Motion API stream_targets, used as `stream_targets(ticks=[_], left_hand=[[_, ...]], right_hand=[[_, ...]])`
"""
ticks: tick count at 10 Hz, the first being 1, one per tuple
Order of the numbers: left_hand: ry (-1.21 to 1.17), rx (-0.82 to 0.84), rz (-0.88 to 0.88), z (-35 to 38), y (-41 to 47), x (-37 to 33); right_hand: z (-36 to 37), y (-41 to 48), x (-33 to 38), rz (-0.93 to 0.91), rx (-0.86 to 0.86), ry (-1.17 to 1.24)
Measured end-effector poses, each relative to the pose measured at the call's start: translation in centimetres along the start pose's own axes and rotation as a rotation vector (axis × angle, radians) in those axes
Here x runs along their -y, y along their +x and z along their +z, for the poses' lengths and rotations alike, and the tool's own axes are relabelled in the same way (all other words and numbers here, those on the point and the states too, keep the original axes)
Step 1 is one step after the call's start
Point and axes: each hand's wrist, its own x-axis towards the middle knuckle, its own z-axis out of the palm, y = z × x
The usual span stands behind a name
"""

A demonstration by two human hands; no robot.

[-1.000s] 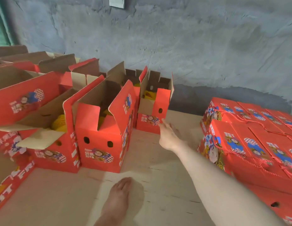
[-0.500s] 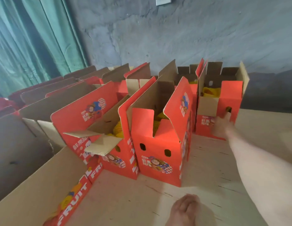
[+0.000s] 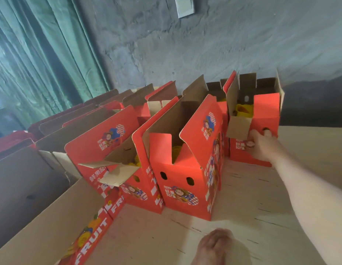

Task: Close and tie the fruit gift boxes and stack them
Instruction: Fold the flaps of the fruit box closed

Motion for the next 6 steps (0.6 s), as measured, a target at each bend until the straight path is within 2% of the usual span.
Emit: stream_targets(ticks=[1,2,3,4,5,6], left_hand=[[0.291,0.044,-0.218,-0.7,-0.4,-2.7],[-0.208,-0.024,-0.202,1.3,-0.9,-1.7],[-0.259,0.008,-0.236,1.0,-0.9,-1.6],[-0.39,0.085,-0.461,1.5,-1.6,-1.9],[-0.404,0.091,-0.474,0.5,-1.5,-2.7],[-0.584,0.065,-0.641,-0.7,-0.9,-3.7]], right_hand=[[-0.2,-2.3,0.0,-0.061,-0.071,-0.007],[0.3,-5.6,0.5,-0.068,-0.151,-0.008],[0.3,-9.7,0.5,-0.077,-0.193,-0.003],[0.2,-14.7,0.7,-0.075,-0.204,0.056],[-0.4,-20.7,1.4,-0.066,-0.192,0.079],[-1.3,-27.4,2.5,-0.042,-0.245,0.039]])
